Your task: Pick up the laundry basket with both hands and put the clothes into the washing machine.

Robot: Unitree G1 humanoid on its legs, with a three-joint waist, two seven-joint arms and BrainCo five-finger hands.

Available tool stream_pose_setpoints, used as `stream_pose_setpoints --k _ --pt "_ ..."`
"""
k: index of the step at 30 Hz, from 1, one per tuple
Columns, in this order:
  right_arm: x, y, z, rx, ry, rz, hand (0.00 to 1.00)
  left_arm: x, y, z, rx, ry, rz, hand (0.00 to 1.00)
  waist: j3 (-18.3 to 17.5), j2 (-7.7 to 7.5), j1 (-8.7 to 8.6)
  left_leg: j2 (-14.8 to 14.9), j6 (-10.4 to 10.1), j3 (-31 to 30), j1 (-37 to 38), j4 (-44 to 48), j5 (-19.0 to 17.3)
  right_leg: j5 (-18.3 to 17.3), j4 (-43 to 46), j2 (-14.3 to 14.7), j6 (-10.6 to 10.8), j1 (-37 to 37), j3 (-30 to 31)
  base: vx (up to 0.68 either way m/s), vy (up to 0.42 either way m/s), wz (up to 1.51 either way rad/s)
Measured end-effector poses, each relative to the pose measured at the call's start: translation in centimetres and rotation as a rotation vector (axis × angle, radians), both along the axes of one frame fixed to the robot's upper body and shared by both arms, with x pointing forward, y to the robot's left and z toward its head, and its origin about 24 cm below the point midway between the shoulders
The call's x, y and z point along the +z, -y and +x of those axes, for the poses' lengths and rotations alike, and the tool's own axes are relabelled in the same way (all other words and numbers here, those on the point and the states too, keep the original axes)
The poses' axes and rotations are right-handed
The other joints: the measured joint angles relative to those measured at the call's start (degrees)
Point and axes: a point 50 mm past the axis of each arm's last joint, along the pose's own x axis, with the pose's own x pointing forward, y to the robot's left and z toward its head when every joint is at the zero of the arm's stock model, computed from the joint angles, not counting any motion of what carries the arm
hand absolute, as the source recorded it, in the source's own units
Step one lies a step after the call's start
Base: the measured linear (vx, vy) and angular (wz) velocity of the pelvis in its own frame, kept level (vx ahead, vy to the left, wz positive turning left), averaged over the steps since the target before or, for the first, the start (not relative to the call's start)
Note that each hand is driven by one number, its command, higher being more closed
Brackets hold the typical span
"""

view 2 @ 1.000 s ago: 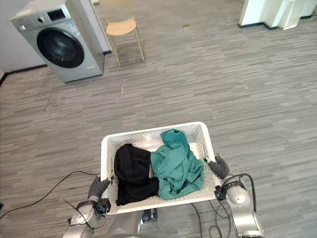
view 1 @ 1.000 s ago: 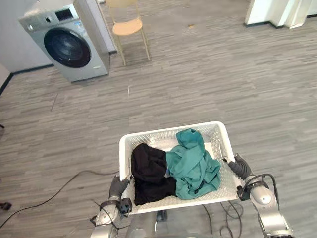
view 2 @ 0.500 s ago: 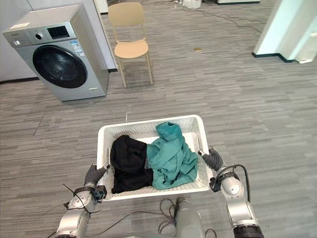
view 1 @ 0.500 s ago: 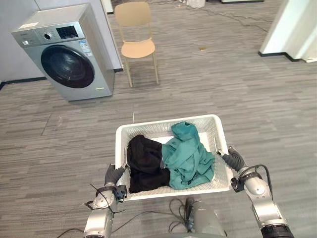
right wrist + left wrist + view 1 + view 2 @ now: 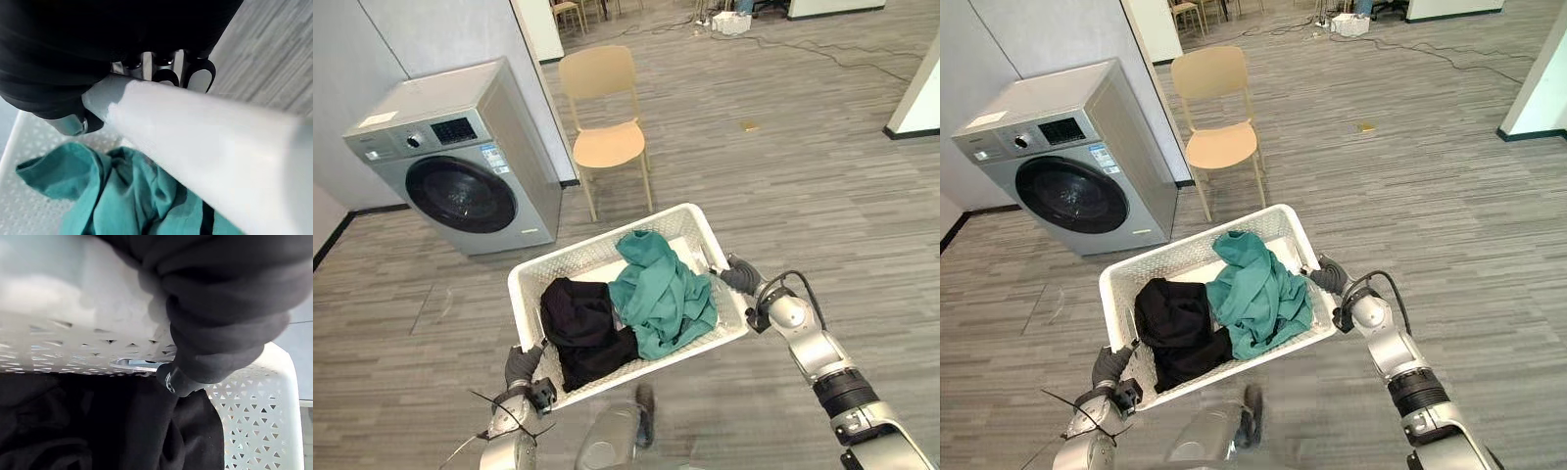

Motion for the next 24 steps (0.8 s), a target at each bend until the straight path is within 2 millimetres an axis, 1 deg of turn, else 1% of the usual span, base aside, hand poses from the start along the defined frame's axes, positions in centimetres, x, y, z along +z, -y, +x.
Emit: stream_pose_setpoints --k 1,2,3,4,5,6,7,8,9,10,11,12,13,14,15,16,17,18,19,20,21,22,23,24 --pt "-0.5 0.1 -0.3 -0.008 -0.018 0.004 1.0 -0.4 0.1 -0.4 0.003 -0.024 -0.001 1.0 -0.7 -1.34 -0.45 -1.8 2.1 0.0 0.7 1.1 -1.6 -1.2 8.0 -3.0 1.7 -2.7 0.3 0.74 0.246 0.15" --pt "-0.7 0.3 -0.4 -0.014 -0.027 0.0 1.0 -0.5 0.3 -0.5 0.002 -0.03 -0.007 1.0 -0.6 -1.56 -0.53 -2.7 2.7 0.2 1.9 1.4 -3.0 -1.0 15.3 -4.5 2.2 -5.1 0.9 0.72 0.247 0.3" --pt "-1.4 0.3 -0.5 -0.02 -0.054 -0.004 1.0 -0.6 0.3 -0.6 -0.005 -0.045 0.003 1.0 -0.3 -2.67 -0.33 -4.9 3.1 0.3 4.9 1.5 -4.9 3.3 31.9 -7.2 6.4 -11.0 2.4 0.67 0.223 0.41" --pt "-2.1 0.2 -0.7 -0.026 -0.079 0.002 1.0 -0.6 0.2 -0.6 -0.012 -0.062 0.022 1.0 -0.3 -3.47 -1.09 -7.1 3.5 -1.5 8.0 1.3 -6.5 8.1 47.3 -9.5 7.2 -17.0 3.7 0.76 0.215 0.58" --pt "-2.2 0.2 -0.8 -0.025 -0.085 0.002 1.0 -0.7 0.1 -0.7 -0.013 -0.067 0.024 1.0 -0.2 -3.57 -1.84 -7.8 3.8 -2.5 9.6 1.3 -6.9 8.2 52.7 -10.4 6.8 -19.1 3.4 0.61 0.128 0.88" --pt "-2.5 0.1 -1.1 -0.024 -0.1 0.009 1.0 -0.7 -0.1 -0.8 -0.015 -0.074 0.034 1.0 -0.2 -3.34 -2.45 -8.5 4.0 -4.6 12.8 0.6 -7.0 7.2 58.6 -11.0 5.4 -22.7 2.9 0.67 0.081 0.94" --pt "-2.8 0.0 -1.3 -0.022 -0.108 0.016 1.0 -0.6 -0.5 -0.7 -0.02 -0.075 0.053 1.0 -0.1 -3.27 -3.25 -8.3 3.8 -7.0 16.2 -0.3 -7.2 5.5 59.3 -11.8 4.1 -25.8 1.4 0.53 0.035 0.86" --pt "-2.8 0.0 -1.3 -0.02 -0.108 0.017 1.0 -0.4 -0.7 -0.6 -0.026 -0.072 0.063 1.0 -0.1 -3.29 -3.38 -8.1 3.4 -7.9 18.0 -1.2 -7.5 4.8 58.6 -12.7 3.1 -27.2 0.4 0.51 0.015 0.66" --pt "-2.7 -0.1 -1.4 -0.017 -0.102 0.02 1.0 -0.3 -0.9 -0.4 -0.032 -0.066 0.074 1.0 -0.1 -3.27 -3.39 -7.6 2.9 -9.3 20.1 -2.3 -8.2 3.5 55.8 -14.0 2.4 -29.5 -1.1 0.36 -0.035 0.58" --pt "-2.5 -0.1 -1.4 -0.018 -0.094 0.025 1.0 0.1 -1.1 0.0 -0.043 -0.053 0.088 1.0 -0.1 -3.32 -3.52 -6.8 2.3 -11.2 22.1 -3.0 -9.0 2.2 49.4 -15.0 2.2 -32.7 -2.1 0.44 -0.08 0.73" --pt "-2.4 0.1 -1.4 -0.028 -0.09 0.03 1.0 0.3 -1.2 0.5 -0.053 -0.04 0.097 1.0 -0.1 -3.26 -3.93 -5.7 1.7 -13.0 23.3 -3.2 -10.3 2.0 39.2 -14.4 3.0 -35.0 -1.7 0.52 -0.157 0.71" --pt "-2.4 0.1 -1.4 -0.031 -0.089 0.032 1.0 0.5 -1.2 0.7 -0.058 -0.034 0.102 1.0 -0.1 -3.28 -4.22 -5.2 1.2 -13.8 23.8 -3.2 -11.1 2.7 32.9 -13.6 4.0 -35.6 -1.2 0.52 -0.227 0.71" --pt "-2.3 0.1 -1.3 -0.031 -0.084 0.035 1.0 0.7 -1.3 0.9 -0.065 -0.028 0.112 1.0 -0.1 -3.44 -4.95 -4.3 0.7 -15.1 25.1 -3.4 -13.3 6.4 18.7 -12.4 6.2 -35.9 0.6 0.44 -0.235 0.5" --pt "-2.3 0.0 -1.4 -0.029 -0.083 0.038 1.0 0.7 -1.5 0.9 -0.069 -0.028 0.121 1.0 -0.3 -4.24 -4.95 -4.1 0.1 -15.3 26.1 -3.8 -15.2 10.3 9.2 -12.0 8.3 -35.8 2.7 0.42 -0.286 0.54" --pt "-2.2 0.0 -1.5 -0.026 -0.08 0.036 1.0 0.8 -1.7 1.0 -0.08 -0.03 0.131 1.0 -0.5 -5.08 -5.36 -3.9 -0.2 -15.7 27.8 -3.5 -20.0 13.5 5.1 -11.6 9.2 -36.4 5.9 0.35 -0.268 0.48" --pt "-2.2 0.2 -1.6 -0.03 -0.081 0.035 1.0 0.7 -1.6 1.0 -0.087 -0.031 0.132 1.0 -0.6 -5.21 -5.99 -3.5 -0.6 -16.4 28.9 -2.7 -22.8 15.4 5.8 -11.2 8.4 -36.2 7.1 0.47 -0.376 0.62" --pt "-3.0 0.8 -2.4 -0.05 -0.109 0.029 1.0 0.0 -0.9 0.5 -0.088 -0.058 0.102 1.0 -1.4 -3.71 -6.45 -1.9 -1.5 -17.6 30.6 -0.1 -25.3 19.1 10.5 -9.6 7.4 -35.6 7.2 0.52 -0.359 0.56" --pt "-3.4 1.3 -2.8 -0.066 -0.127 0.024 1.0 -0.7 -0.2 0.0 -0.087 -0.081 0.071 1.0 -2.4 -1.87 -6.63 -0.9 -2.2 -17.6 28.7 7.7 -24.8 15.5 14.7 -8.7 6.3 -35.6 5.5 0.71 -0.487 0.4" --pt "-3.0 1.8 -2.8 -0.067 -0.12 0.012 1.0 -1.0 0.5 -0.2 -0.08 -0.086 0.04 1.0 -2.3 0.55 -7.1 1.5 -5.0 -15.4 21.7 24.2 -21.1 13.0 15.9 -7.0 4.3 -33.9 4.0 0.79 -0.491 0.13" --pt "-2.8 2.2 -2.8 -0.062 -0.122 0.002 1.0 -1.1 0.8 -0.3 -0.083 -0.087 0.028 1.0 -0.7 1.84 -6.44 4.9 -5.8 -11.7 15.7 38.3 -8.5 10.6 15.0 -4.4 2.8 -29.1 3.6 0.68 -0.387 -0.05" --pt "-2.9 2.2 -2.8 -0.062 -0.127 0.003 1.0 -1.2 0.8 -0.4 -0.086 -0.092 0.025 1.0 0.0 1.58 -6.28 5.6 -6.7 -11.6 14.3 43.0 -4.8 9.9 13.7 -3.9 2.3 -26.5 3.4 0.57 -0.228 -0.1" --pt "-2.9 2.3 -2.9 -0.065 -0.13 0.005 1.0 -1.3 0.9 -0.6 -0.095 -0.096 0.018 1.0 0.3 1.57 -6.15 5.8 -6.6 -10.8 10.4 50.1 -6.5 8.7 11.3 -3.5 1.4 -22.1 3.0 0.46 -0.126 -0.08" --pt "-2.6 2.4 -2.8 -0.066 -0.12 0.003 1.0 -1.3 1.0 -0.5 -0.1 -0.092 0.014 1.0 0.4 1.04 -6.13 5.5 -4.4 -8.0 6.5 51.6 -9.3 8.0 8.8 -3.8 1.2 -18.5 3.1 0.53 -0.162 -0.11" --pt "-2.0 2.3 -2.7 -0.057 -0.097 0.007 1.0 -1.1 0.9 -0.3 -0.098 -0.079 0.017 1.0 0.5 0.99 -6.04 5.3 -3.8 -4.9 2.9 48.3 -11.3 7.3 7.1 -4.1 1.1 -16.3 3.3 0.42 -0.12 -0.17"
